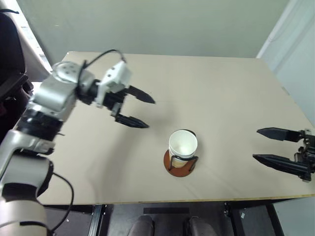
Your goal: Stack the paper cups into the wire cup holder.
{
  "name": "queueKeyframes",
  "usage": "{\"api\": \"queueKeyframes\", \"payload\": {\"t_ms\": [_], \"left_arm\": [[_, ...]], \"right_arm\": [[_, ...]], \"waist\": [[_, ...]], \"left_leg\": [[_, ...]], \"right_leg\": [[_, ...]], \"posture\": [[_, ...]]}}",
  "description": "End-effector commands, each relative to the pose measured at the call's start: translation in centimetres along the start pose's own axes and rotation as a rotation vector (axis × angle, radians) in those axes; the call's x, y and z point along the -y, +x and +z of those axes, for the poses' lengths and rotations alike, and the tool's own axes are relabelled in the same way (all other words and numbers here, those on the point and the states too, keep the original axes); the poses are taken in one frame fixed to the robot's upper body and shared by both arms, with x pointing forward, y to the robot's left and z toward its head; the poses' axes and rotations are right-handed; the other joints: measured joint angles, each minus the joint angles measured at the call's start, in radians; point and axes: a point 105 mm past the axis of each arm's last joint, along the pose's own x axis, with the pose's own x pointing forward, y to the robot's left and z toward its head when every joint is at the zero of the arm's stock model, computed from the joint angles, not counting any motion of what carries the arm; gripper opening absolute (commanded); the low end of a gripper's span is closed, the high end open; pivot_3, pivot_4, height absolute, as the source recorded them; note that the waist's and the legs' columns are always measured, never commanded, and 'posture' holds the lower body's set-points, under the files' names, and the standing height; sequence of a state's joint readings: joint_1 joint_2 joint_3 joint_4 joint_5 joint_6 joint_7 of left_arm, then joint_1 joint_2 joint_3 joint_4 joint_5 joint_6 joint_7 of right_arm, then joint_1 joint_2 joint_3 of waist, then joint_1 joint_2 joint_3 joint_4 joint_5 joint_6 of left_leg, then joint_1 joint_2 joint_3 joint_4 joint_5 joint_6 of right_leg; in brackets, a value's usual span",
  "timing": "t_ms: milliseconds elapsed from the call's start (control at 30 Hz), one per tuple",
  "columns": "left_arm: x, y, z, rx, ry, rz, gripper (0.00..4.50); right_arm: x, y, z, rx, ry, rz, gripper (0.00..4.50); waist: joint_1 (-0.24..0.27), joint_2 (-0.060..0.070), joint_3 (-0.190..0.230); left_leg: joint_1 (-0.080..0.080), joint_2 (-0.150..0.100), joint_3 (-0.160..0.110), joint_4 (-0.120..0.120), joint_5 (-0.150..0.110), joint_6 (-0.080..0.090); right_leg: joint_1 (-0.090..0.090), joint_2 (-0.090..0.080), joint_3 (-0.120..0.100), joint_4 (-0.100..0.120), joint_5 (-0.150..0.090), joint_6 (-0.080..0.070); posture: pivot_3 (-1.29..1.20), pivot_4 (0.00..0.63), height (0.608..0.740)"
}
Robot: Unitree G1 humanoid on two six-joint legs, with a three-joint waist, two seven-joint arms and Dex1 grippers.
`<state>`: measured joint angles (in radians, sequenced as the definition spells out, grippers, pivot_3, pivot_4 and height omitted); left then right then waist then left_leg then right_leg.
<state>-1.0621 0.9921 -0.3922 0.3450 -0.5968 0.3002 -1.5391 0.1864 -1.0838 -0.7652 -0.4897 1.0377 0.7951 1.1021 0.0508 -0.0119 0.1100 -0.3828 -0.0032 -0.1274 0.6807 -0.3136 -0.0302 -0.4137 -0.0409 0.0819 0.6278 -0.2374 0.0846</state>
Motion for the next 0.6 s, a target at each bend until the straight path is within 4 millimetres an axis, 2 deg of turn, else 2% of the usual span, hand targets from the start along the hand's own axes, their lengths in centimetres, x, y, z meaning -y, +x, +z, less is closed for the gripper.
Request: {"api": "queueKeyframes", "payload": {"t_ms": [33, 100, 300, 467, 600], "left_arm": [[1.6, -3.0, -0.7, 0.0, -0.1, 0.037, 4.47], [3.1, -4.7, -1.6, -0.03, -0.169, 0.051, 4.47], [5.5, -8.1, -2.0, -0.053, -0.274, 0.127, 4.47], [6.3, -8.7, -2.2, -0.068, -0.294, 0.147, 4.47], [6.6, -8.4, -2.2, -0.058, -0.304, 0.145, 4.47]], "right_arm": [[0.5, -0.9, 0.1, -0.018, -0.03, -0.001, 4.5], [0.8, -1.4, -0.2, -0.032, -0.026, 0.001, 4.5], [0.8, -3.2, -0.2, -0.082, -0.022, 0.051, 4.5], [1.5, -4.6, 0.0, -0.15, -0.04, 0.066, 4.5], [2.0, -4.8, 0.3, -0.16, -0.049, 0.069, 4.5]], "waist": [[0.001, 0.0, 0.0], [-0.001, 0.0, 0.0], [0.003, 0.0, 0.0], [0.001, 0.0, 0.0], [-0.004, 0.0, 0.0]], "left_leg": [[0.0, 0.0, 0.0, 0.0, 0.0, 0.0], [0.0, 0.0, 0.0, -0.001, 0.0, 0.0], [0.001, 0.0, -0.001, -0.001, 0.0, -0.001], [0.002, -0.001, -0.001, -0.001, 0.0, -0.001], [0.003, 0.0, -0.001, -0.001, 0.0, -0.002]], "right_leg": [[0.0, 0.0, 0.0, 0.0, 0.0, 0.0], [-0.001, 0.0, 0.0, 0.0, -0.001, -0.001], [-0.001, 0.001, 0.0, 0.001, -0.002, -0.004], [-0.001, 0.0, 0.0, 0.006, -0.005, -0.009], [-0.002, 0.0, 0.0, 0.011, -0.006, -0.012]], "posture": [[0.0, 0.15, 0.74], [0.0, 0.15, 0.74], [0.0, 0.15, 0.74], [0.0, 0.15, 0.74], [0.0, 0.15, 0.74]]}}
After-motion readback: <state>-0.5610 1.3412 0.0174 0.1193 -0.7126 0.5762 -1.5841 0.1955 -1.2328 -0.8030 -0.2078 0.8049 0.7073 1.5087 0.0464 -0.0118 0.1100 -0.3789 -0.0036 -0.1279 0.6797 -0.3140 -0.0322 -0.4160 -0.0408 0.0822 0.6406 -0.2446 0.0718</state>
